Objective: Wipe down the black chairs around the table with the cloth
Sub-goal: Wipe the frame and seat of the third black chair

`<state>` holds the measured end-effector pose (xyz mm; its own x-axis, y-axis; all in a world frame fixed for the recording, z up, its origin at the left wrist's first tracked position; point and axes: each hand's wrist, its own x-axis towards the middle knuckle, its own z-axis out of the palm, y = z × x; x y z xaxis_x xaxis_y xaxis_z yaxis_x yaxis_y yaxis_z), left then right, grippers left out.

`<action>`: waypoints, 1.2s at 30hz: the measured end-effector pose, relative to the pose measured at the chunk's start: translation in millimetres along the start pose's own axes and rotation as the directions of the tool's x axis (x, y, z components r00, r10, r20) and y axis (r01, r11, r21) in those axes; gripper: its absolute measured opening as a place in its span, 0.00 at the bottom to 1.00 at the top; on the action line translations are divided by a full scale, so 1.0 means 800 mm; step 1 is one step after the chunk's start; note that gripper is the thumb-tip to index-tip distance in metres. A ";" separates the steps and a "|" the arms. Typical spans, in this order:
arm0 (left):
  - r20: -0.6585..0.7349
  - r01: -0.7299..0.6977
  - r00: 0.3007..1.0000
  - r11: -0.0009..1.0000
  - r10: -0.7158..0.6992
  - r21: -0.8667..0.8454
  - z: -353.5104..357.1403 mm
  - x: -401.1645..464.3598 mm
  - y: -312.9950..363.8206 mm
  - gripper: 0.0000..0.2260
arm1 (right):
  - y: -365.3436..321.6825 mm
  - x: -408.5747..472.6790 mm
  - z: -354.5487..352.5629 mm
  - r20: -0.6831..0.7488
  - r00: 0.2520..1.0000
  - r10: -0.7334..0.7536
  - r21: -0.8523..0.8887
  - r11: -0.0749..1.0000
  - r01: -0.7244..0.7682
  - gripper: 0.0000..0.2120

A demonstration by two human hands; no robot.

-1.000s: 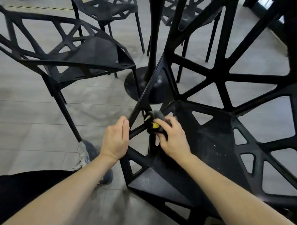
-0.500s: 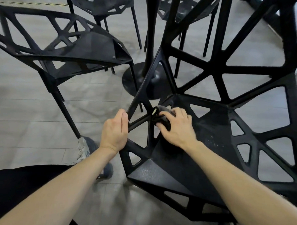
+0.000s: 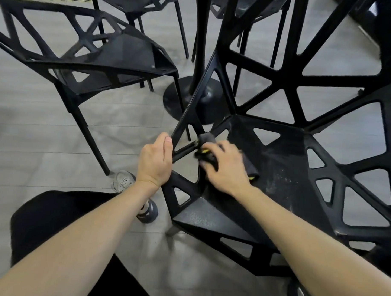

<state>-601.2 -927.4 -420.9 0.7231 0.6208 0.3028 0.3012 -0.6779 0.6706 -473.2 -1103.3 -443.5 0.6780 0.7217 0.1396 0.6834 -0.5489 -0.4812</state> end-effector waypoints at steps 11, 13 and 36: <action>0.006 -0.026 1.000 1.000 0.026 0.001 0.015 0.041 0.009 0.17 | 0.013 0.029 -0.002 -0.032 0.979 0.204 -0.188 0.960 -0.206 0.35; 0.009 -0.010 1.000 1.000 0.010 0.010 0.014 0.046 0.010 0.17 | 0.013 -0.001 -0.010 0.100 0.994 -0.054 -0.106 0.992 0.065 0.36; 0.689 0.244 0.690 0.967 -0.222 0.068 -0.071 0.087 0.014 0.28 | -0.002 0.048 -0.029 0.091 0.931 0.353 0.468 0.810 -0.353 0.34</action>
<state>-582.7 -869.0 -354.0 0.8601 0.3079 -0.4068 0.5101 -0.5306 0.6769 -442.0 -1084.8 -417.1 0.8478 0.5168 -0.1188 0.1876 -0.5018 -0.8444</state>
